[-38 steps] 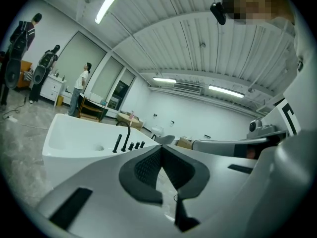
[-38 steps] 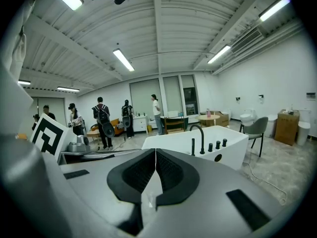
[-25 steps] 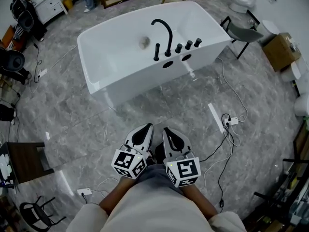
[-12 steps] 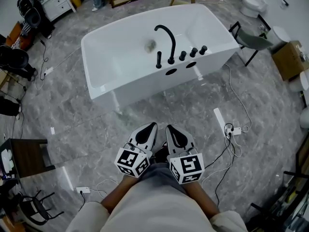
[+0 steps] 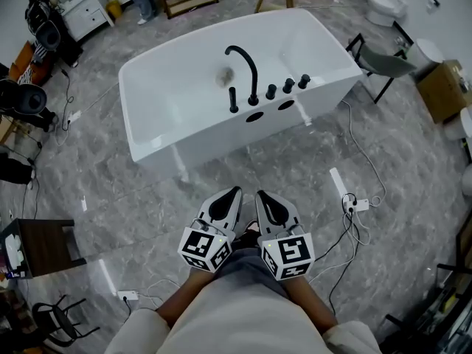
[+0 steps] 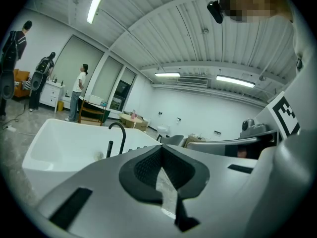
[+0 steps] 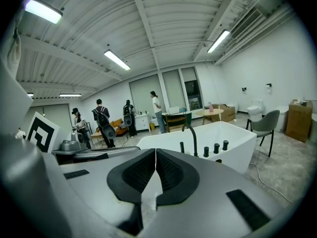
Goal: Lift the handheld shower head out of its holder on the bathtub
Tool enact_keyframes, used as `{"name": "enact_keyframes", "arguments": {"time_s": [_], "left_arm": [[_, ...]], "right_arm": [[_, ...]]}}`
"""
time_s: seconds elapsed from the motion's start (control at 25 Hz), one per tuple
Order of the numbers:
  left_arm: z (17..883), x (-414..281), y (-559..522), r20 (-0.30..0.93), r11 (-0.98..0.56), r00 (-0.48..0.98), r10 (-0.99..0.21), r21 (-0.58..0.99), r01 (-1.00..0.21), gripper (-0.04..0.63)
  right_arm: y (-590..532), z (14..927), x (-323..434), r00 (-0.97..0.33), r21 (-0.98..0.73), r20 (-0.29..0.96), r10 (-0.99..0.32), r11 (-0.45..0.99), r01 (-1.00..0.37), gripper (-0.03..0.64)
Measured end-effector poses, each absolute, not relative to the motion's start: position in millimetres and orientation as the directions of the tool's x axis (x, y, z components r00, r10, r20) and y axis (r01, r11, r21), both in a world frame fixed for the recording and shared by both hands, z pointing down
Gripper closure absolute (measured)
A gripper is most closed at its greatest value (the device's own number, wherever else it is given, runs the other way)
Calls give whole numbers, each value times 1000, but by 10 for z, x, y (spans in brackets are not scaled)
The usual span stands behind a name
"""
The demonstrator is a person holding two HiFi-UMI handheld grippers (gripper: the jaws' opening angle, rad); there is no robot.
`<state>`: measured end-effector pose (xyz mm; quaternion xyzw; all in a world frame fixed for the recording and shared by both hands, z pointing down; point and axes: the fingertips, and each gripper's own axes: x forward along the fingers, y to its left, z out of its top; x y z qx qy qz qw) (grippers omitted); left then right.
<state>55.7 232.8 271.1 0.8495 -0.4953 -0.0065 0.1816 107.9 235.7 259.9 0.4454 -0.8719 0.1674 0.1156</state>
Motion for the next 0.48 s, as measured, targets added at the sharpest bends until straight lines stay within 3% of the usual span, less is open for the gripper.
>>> {"name": "enact_keyframes", "arguments": {"time_s": [0.48], "left_arm": [[2836,631,2312,214,-418,489,-845,307,-855,590]], "right_arm": [[2335,2822,1176,-590,-238,383,-711,541,-807,597]]}}
